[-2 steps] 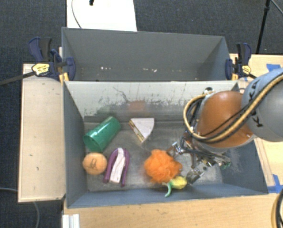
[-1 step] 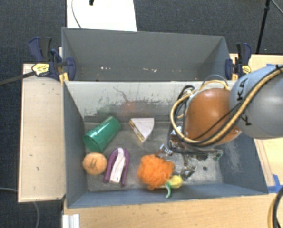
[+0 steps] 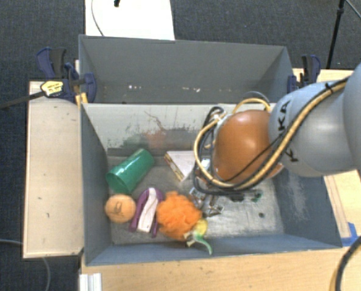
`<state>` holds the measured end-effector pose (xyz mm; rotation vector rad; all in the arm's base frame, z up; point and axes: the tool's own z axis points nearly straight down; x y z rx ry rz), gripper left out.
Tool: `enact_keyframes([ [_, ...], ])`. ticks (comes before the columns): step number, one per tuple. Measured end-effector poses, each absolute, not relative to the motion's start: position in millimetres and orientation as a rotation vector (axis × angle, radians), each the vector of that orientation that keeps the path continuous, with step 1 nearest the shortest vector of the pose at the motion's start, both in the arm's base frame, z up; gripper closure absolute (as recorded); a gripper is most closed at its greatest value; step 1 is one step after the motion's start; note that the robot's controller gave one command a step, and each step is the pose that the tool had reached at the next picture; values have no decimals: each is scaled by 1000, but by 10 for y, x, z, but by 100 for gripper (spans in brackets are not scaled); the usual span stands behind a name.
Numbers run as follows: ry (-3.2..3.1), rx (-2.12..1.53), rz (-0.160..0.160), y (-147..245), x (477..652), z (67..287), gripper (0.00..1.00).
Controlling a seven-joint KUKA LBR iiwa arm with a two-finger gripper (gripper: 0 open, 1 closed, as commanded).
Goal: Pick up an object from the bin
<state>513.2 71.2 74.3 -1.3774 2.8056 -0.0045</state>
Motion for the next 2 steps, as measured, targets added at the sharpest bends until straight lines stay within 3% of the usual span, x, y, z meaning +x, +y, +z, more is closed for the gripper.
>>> enact_keyframes([
  [1, 2805, -1379, -5, 712, 5132, 743, 100],
  [2, 2890, -1224, -1, 570, 5434, 2162, 100],
])
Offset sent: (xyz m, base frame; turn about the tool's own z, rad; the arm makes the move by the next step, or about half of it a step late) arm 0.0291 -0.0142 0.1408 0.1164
